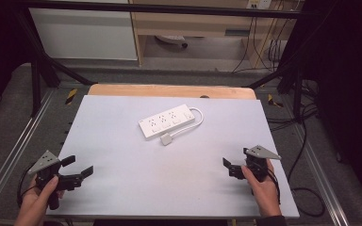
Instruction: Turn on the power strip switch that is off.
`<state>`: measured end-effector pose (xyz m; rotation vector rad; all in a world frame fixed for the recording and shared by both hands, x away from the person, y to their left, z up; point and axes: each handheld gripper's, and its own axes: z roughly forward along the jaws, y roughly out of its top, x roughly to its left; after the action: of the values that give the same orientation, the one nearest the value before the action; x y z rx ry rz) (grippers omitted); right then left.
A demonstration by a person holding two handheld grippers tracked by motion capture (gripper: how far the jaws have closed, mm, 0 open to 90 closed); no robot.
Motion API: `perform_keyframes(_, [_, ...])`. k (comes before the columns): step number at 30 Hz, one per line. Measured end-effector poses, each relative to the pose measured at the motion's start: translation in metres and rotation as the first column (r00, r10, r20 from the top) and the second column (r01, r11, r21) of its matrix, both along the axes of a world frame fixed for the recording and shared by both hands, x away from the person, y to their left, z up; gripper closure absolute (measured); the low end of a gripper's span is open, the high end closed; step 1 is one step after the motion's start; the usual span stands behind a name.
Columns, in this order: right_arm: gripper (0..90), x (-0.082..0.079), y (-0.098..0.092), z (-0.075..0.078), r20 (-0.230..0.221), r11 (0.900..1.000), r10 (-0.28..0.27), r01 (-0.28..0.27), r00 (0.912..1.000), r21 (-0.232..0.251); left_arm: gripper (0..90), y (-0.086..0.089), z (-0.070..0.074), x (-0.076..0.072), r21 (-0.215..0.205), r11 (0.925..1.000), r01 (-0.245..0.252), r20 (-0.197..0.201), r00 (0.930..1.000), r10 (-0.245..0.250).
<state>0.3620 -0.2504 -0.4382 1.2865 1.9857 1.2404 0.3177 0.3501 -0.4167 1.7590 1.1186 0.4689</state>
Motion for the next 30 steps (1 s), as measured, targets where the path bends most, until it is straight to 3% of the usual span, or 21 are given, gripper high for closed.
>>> perform_keyframes(3, [4.1, -0.001, 0.001, 0.003, 0.013, 1.000, -0.006, 0.006, 0.9999, 0.010, 8.7, 0.002, 0.001, 0.000, -0.003, 0.9999, -0.013, 0.011, 0.9998, 0.013])
perform_keyframes(9, [3.8, -0.003, 0.005, 0.007, 0.007, 0.999, 0.006, -0.007, 1.0000, 0.046, 8.5, 0.000, 0.000, 0.000, -0.005, 1.0000, -0.004, 0.000, 1.0000, 0.004])
perform_keyframes(15, [2.9, -0.004, 0.009, 0.019, 0.032, 0.997, 0.012, -0.014, 0.9994, 0.071, 6.8, -0.001, 0.000, 0.001, -0.005, 1.0000, -0.005, -0.016, 0.9999, 0.005])
perform_keyframes(21, [2.9, -0.002, 0.012, 0.032, 0.076, 0.998, -0.023, 0.018, 0.9968, 0.061, 6.7, -0.001, 0.000, 0.000, -0.010, 0.9999, 0.004, -0.010, 0.9999, -0.004])
perform_keyframes(25, [4.0, 0.005, 0.018, 0.041, 0.090, 0.999, 0.010, -0.014, 0.9959, 0.044, 7.0, -0.001, 0.000, 0.003, -0.030, 0.9995, -0.005, -0.009, 0.9999, 0.005])
perform_keyframes(30, [4.3, 0.016, 0.023, 0.050, 0.096, 0.998, 0.029, -0.034, 0.9950, 0.046, 7.0, -0.003, 0.000, 0.003, -0.023, 0.9997, 0.004, -0.008, 1.0000, -0.004])
